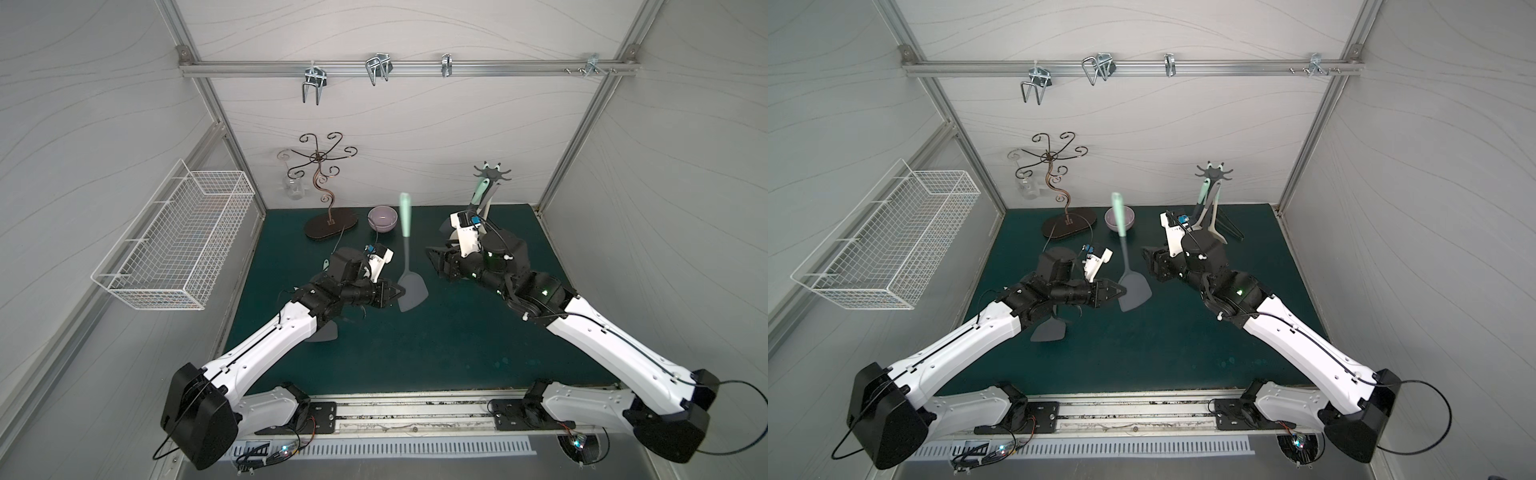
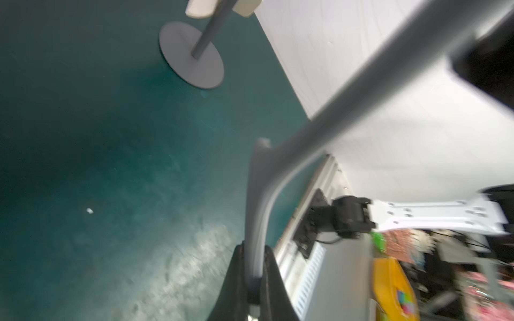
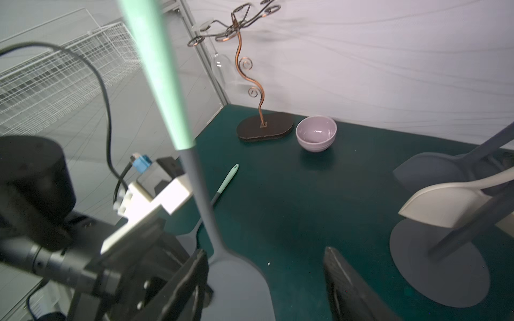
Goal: Take the spatula off the kitchen utensil rack
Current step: Take off the spatula from the rack.
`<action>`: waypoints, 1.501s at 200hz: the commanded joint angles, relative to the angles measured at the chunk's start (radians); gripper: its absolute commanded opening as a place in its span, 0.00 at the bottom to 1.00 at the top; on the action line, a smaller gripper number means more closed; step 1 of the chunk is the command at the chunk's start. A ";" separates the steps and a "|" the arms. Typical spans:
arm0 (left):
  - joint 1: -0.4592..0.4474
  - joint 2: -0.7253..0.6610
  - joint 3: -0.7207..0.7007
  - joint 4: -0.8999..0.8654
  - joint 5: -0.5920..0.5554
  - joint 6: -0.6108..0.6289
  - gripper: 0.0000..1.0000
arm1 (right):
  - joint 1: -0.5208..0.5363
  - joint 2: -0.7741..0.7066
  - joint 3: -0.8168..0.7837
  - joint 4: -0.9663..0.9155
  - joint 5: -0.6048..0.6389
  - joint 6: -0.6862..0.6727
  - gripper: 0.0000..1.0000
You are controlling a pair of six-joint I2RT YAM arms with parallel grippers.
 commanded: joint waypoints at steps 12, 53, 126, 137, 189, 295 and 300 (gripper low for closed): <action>0.036 0.022 -0.016 0.074 0.307 -0.074 0.00 | -0.001 0.069 -0.012 0.067 -0.188 0.059 0.69; 0.044 0.001 -0.036 0.134 0.303 -0.141 0.00 | 0.071 0.134 0.004 0.090 -0.163 0.034 0.68; 0.049 -0.026 -0.024 0.079 0.235 -0.140 0.00 | 0.136 0.197 0.017 0.088 0.051 0.058 0.10; 0.049 -0.033 -0.024 0.059 0.232 -0.128 0.00 | 0.137 0.209 0.024 0.083 0.055 0.061 0.13; 0.049 -0.079 -0.017 -0.063 0.185 -0.049 0.00 | 0.151 0.275 0.063 0.056 0.049 0.104 0.00; 0.051 -0.459 0.087 -0.667 -1.143 0.178 0.63 | 0.189 0.725 0.423 -0.284 0.134 0.454 0.00; 0.051 -0.480 0.089 -0.666 -1.163 0.185 0.63 | 0.193 0.760 0.451 -0.294 0.124 0.464 0.00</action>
